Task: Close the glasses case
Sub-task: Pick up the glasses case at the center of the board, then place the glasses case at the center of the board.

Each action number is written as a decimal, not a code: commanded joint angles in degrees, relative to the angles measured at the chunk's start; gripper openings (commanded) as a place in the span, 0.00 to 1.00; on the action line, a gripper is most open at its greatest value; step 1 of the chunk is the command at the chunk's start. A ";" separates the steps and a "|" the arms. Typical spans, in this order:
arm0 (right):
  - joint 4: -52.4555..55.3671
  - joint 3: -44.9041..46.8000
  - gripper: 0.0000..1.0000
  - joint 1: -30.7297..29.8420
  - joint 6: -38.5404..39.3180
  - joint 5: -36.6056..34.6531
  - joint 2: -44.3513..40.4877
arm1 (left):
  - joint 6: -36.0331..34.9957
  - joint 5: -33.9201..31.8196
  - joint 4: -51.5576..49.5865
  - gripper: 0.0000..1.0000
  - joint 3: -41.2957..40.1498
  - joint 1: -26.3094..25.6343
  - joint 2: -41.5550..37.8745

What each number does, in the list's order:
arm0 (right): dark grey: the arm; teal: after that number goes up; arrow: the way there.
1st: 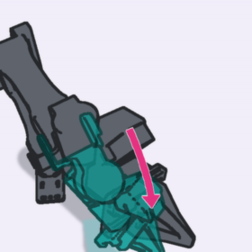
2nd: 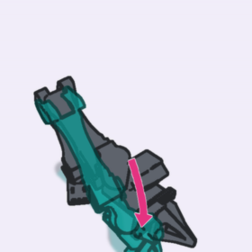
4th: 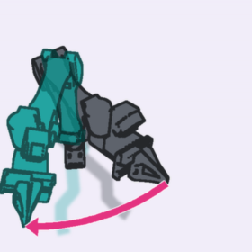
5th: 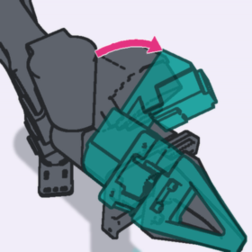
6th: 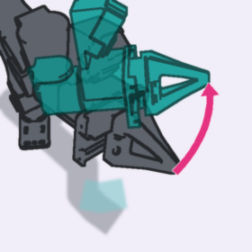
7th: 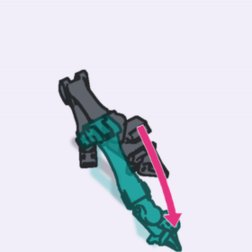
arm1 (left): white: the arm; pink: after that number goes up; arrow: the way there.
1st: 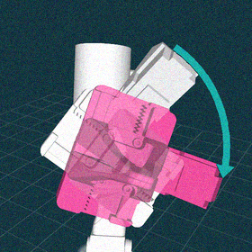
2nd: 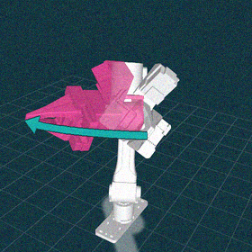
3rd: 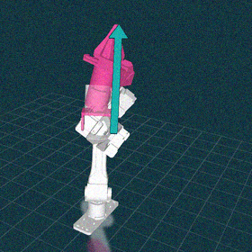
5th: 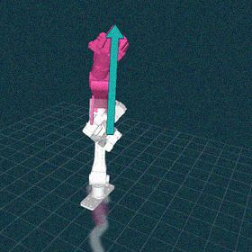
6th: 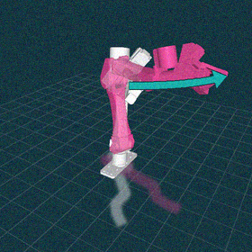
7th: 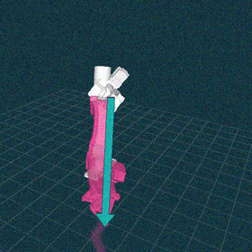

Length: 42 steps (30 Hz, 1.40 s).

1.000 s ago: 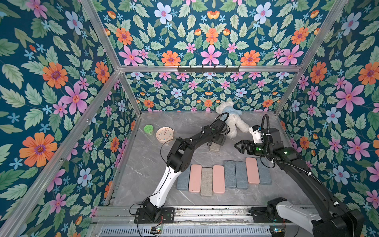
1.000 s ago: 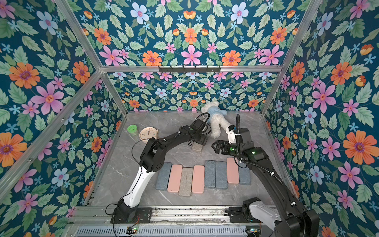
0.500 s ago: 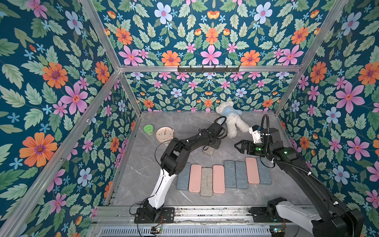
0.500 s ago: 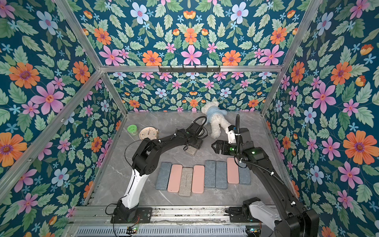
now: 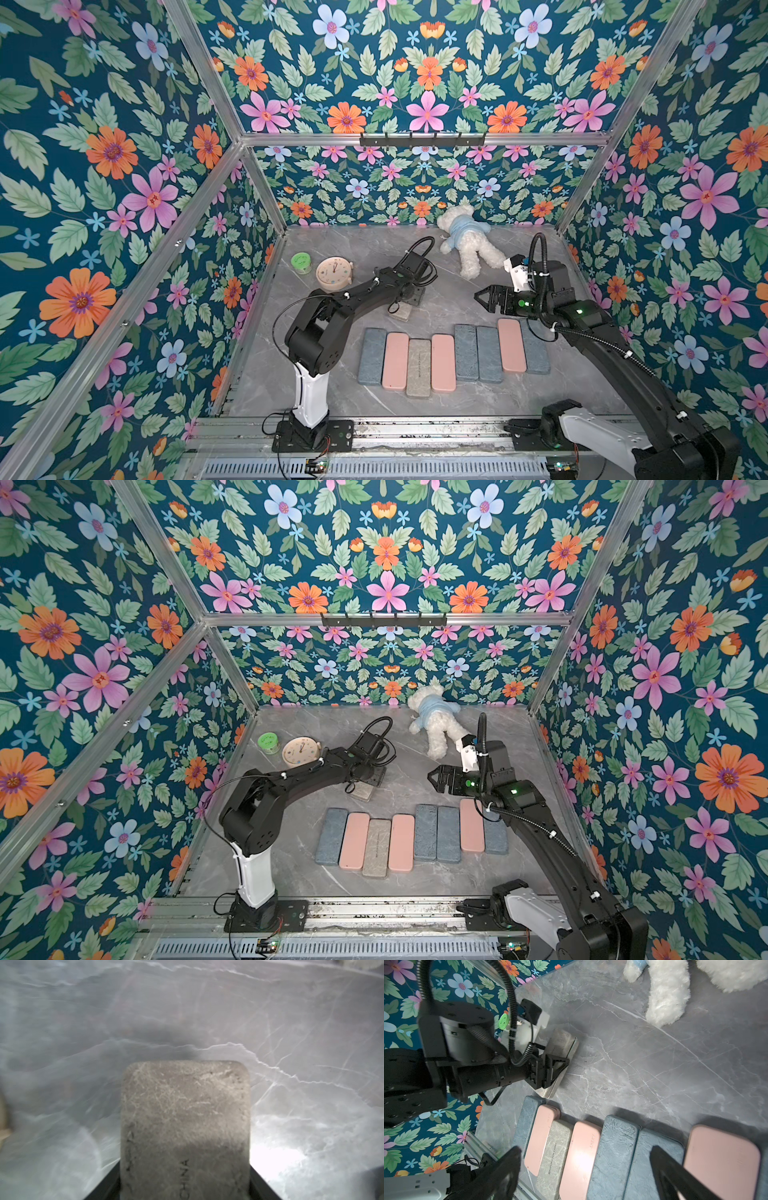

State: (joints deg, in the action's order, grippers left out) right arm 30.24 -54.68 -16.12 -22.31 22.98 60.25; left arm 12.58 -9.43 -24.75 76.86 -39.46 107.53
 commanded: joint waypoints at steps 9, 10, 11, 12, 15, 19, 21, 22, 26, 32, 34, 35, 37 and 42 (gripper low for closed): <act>-2.32 1.04 0.97 -0.02 0.20 3.35 -0.40 | 7.83 -15.34 -3.29 0.52 -15.49 1.57 -17.42; -2.61 1.14 0.97 -0.04 0.14 3.67 -0.41 | 8.45 -15.89 -3.40 0.52 -17.05 1.58 -18.70; -2.86 1.23 0.97 -0.05 0.04 4.14 -0.24 | 9.38 -16.94 -3.77 0.52 -18.70 1.61 -19.94; -2.99 1.32 0.97 0.03 -0.02 4.48 -0.11 | 10.20 -17.72 -4.13 0.52 -20.16 1.56 -21.15; -3.28 1.66 0.97 -0.05 -0.23 5.54 -0.04 | 12.09 -19.51 -4.69 0.53 -24.80 1.58 -24.73; -3.90 1.97 0.97 -0.03 -0.45 6.35 -0.39 | 14.32 -21.38 -6.70 0.56 -28.51 1.51 -27.41; -4.03 2.10 0.97 -0.02 -0.57 6.93 -0.35 | 15.25 -21.59 -7.33 0.56 -30.30 1.50 -28.59; -4.05 2.11 0.97 -0.02 -0.53 7.07 -0.32 | 15.94 -21.64 -7.48 0.57 -31.25 1.49 -29.17; -4.32 2.12 0.97 0.01 -0.55 7.69 -0.31 | 17.96 -20.36 -7.03 0.57 -34.25 1.49 -32.14; -4.62 2.49 0.97 -0.04 -0.62 7.87 -0.74 | 21.41 -19.33 -10.66 0.57 -34.93 -0.44 -34.72; -4.66 2.48 0.97 0.02 -0.61 8.02 -0.84 | 22.70 -19.26 -12.08 0.57 -34.97 -1.11 -34.62; -4.74 2.44 0.97 -0.03 -0.63 8.15 -0.85 | 23.54 -19.70 -12.95 0.57 -34.72 -1.67 -34.18; -4.60 2.37 0.97 -0.02 -0.59 8.13 -0.92 | 24.71 -20.20 -13.96 0.58 -34.50 -3.30 -32.90; -4.23 2.38 0.97 -0.01 -0.40 8.22 -1.27 | 30.69 -24.44 -19.61 0.60 -32.77 -6.54 -28.03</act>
State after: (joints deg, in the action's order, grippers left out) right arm 26.87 -52.18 -16.10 -22.61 30.24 59.37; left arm 37.82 -29.45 -39.09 43.31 -45.36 77.93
